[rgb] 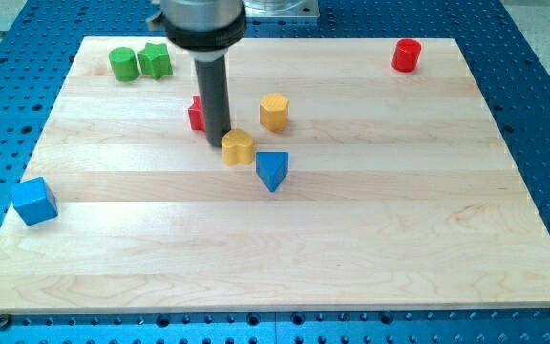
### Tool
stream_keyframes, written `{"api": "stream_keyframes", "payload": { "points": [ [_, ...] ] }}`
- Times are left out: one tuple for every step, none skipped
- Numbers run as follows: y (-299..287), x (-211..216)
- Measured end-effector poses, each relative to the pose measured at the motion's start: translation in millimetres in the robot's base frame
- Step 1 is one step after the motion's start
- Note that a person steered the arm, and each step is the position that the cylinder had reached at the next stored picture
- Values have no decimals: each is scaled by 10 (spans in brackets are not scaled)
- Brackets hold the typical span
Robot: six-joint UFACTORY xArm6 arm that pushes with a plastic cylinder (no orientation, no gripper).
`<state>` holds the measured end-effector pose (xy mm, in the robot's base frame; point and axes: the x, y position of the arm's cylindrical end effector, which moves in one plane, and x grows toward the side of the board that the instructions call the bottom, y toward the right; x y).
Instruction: Push the red star into the red circle
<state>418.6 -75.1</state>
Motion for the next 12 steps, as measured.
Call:
{"api": "stream_keyframes", "payload": {
  "points": [
    [-322,-208],
    [-105,-670],
    [581,-842],
    [852,-888],
    [737,-907],
    [600,-1079],
    [282,-1158],
    [494,-1342],
    [652,-1387],
    [10,-1051],
    [-312,-1233],
    [-146,-1593]
  ]
}}
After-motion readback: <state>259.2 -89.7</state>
